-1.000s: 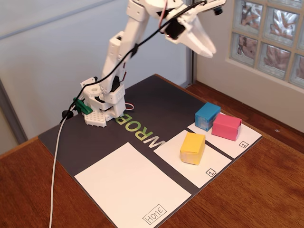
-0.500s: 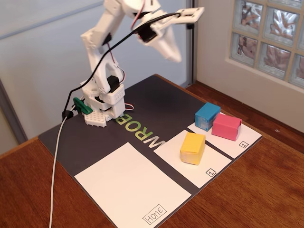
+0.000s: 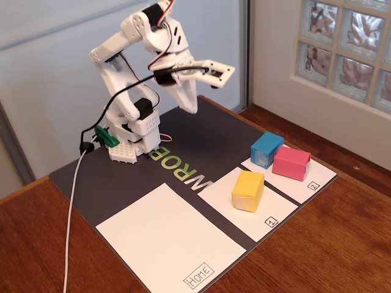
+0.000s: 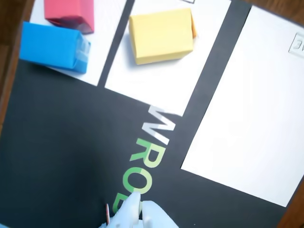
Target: Move box red to zone 2
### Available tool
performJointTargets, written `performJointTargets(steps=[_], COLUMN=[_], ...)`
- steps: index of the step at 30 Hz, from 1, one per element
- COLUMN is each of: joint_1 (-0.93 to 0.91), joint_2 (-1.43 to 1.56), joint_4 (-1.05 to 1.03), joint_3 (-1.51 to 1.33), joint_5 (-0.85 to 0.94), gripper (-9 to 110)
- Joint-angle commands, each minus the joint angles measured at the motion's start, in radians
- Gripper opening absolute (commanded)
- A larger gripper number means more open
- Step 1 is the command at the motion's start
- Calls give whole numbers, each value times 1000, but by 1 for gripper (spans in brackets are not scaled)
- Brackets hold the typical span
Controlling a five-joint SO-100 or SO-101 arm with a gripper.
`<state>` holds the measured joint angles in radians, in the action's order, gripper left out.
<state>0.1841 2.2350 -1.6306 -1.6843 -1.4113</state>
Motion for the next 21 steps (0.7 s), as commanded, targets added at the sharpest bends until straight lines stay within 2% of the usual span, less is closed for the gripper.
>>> performJointTargets(steps=[1,21], joint_1=[-21,-163], joint_2=[52,301], joint_4=[46,219], joint_3=[-77,-594], joint_5=[-11,-129], gripper=[0,0])
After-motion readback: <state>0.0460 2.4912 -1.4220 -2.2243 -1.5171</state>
